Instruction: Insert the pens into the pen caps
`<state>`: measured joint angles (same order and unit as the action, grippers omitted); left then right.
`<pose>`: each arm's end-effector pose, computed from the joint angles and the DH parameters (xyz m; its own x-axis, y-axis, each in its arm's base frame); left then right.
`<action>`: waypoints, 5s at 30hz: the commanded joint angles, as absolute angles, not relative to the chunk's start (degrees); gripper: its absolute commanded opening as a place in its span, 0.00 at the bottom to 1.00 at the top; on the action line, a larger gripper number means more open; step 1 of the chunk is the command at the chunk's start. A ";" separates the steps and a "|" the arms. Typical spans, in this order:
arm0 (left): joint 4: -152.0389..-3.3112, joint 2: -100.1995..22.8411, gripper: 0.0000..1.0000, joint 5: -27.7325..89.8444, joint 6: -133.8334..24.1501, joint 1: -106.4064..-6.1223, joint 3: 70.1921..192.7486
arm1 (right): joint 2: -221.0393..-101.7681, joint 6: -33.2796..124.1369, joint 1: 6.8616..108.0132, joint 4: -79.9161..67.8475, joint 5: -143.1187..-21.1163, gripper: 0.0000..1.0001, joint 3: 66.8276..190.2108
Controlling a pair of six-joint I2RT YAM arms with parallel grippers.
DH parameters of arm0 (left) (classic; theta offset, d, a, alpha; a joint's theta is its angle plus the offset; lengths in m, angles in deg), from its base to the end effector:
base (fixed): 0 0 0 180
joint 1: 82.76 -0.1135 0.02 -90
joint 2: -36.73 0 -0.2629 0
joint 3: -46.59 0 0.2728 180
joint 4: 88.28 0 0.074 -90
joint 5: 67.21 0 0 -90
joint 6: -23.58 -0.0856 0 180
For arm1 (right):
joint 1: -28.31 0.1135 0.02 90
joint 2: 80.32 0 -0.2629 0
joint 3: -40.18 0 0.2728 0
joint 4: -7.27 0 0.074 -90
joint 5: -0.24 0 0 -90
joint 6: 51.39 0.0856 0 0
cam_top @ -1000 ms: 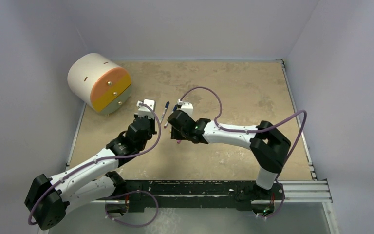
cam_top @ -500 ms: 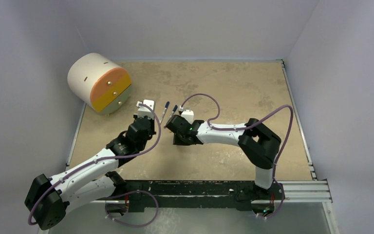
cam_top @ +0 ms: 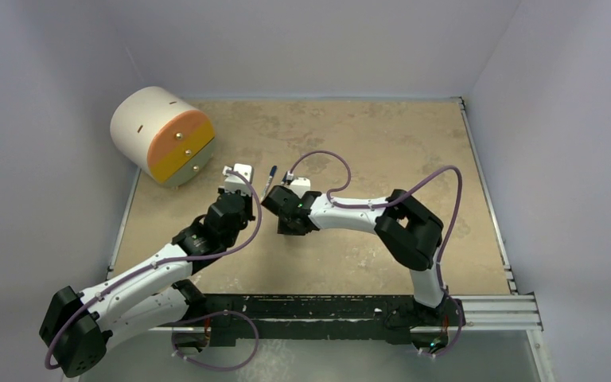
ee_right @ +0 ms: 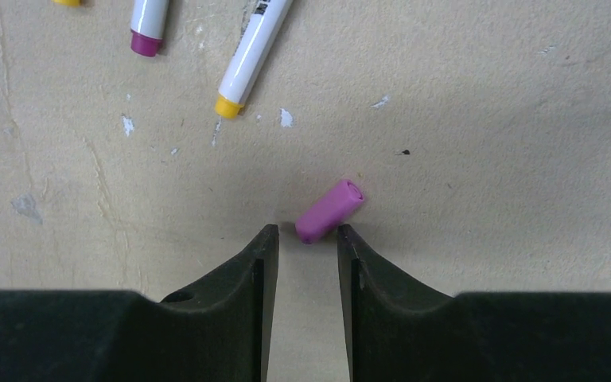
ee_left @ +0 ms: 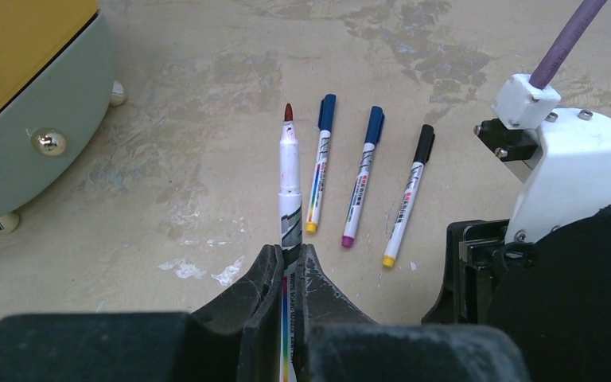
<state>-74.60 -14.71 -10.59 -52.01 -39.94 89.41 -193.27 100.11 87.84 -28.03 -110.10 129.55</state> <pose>0.2230 -0.1425 0.2230 -0.3179 0.0113 -0.9481 0.1188 0.9925 -0.0280 0.2550 0.3747 0.1144 -0.8373 0.2018 -0.5081 0.0394 0.9492 0.3122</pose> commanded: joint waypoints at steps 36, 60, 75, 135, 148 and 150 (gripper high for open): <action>-76.85 -13.27 0.00 -7.53 -51.29 -39.94 90.15 | -195.09 102.88 88.59 -34.61 -115.63 0.31 133.22; -79.28 -13.94 0.00 1.73 -50.33 -39.99 90.82 | -184.56 100.97 88.53 -27.34 -116.51 0.02 123.92; -103.52 -21.10 0.00 28.31 -41.56 -39.89 87.41 | -155.14 94.21 82.54 -10.91 -115.16 0.00 107.42; -132.68 -31.11 0.00 36.34 -26.43 -36.62 83.67 | -135.93 81.09 77.27 6.07 -109.75 0.00 99.53; -134.13 -32.40 0.00 36.29 -26.04 -36.53 83.60 | -135.74 80.44 77.27 6.59 -108.73 0.00 99.38; -134.11 -32.48 0.00 36.26 -26.08 -36.58 83.69 | -135.78 80.43 77.27 6.69 -108.59 0.00 99.27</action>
